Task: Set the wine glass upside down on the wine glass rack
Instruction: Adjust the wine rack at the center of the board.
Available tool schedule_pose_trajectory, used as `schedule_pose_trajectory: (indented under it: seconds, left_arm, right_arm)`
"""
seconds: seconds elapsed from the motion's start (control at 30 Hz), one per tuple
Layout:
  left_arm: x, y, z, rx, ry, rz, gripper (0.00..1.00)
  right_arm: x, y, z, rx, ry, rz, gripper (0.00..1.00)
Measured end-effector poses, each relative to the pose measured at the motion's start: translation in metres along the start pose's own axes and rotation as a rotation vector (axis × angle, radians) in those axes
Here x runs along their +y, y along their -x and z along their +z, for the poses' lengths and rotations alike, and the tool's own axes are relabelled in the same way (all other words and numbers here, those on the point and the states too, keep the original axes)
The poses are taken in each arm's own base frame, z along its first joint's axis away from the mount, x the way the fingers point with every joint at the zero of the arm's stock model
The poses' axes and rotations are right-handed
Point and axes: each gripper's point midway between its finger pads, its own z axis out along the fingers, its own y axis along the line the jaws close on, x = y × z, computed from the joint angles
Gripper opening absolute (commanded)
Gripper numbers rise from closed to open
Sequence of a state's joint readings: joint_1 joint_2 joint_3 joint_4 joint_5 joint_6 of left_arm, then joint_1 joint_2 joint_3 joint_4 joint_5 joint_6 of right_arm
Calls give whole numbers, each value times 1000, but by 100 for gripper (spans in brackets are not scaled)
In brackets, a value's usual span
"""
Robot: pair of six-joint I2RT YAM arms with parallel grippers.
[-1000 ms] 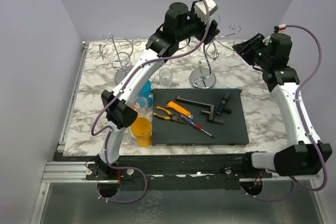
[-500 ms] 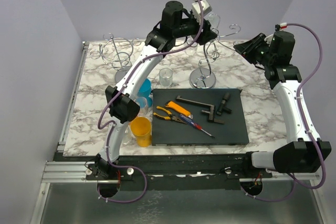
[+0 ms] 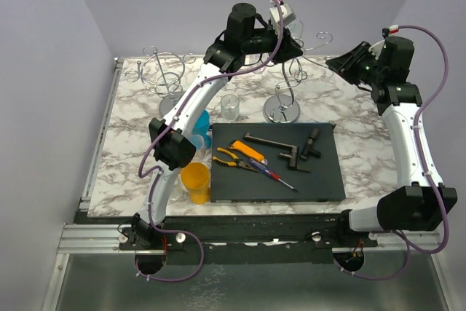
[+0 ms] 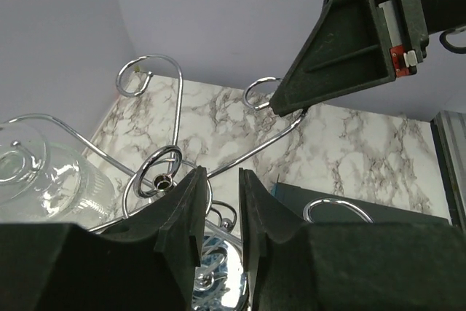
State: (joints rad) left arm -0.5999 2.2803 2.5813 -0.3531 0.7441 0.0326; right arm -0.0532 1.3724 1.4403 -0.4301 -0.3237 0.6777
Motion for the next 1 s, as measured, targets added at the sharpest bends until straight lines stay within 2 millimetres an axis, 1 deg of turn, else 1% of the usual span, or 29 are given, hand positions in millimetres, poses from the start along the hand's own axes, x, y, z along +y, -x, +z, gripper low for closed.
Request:
schedule_pose_trajectory:
  seconds: [0.2, 0.3, 0.47, 0.73, 0.8, 0.87, 0.93, 1.0]
  left_arm:
    - [-3, -2, 2, 1, -16, -12, 27]
    - [-4, -2, 2, 1, -23, -15, 22]
    - [-8, -3, 2, 2, -45, -20, 17]
    - [-16, -8, 3, 12, -82, -64, 16]
    - [-17, -10, 3, 17, -86, -73, 19]
    - [-18, -13, 3, 23, -87, -81, 25]
    - [-18, -16, 2, 29, -86, -87, 30]
    - [-17, -15, 1, 32, -73, -85, 38]
  right_arm:
    - [-3, 7, 4, 30, 14, -50, 0]
    - [-3, 7, 3, 33, 17, -65, 0]
    - [-5, 8, 3, 34, 14, -83, 0]
    - [-8, 16, 9, 39, 19, -100, 0]
    - [-9, 17, 10, 39, 19, -105, 0]
    - [-8, 18, 11, 38, 22, -113, 0]
    - [-8, 19, 11, 39, 23, -122, 4]
    - [-9, 19, 10, 39, 25, -128, 7]
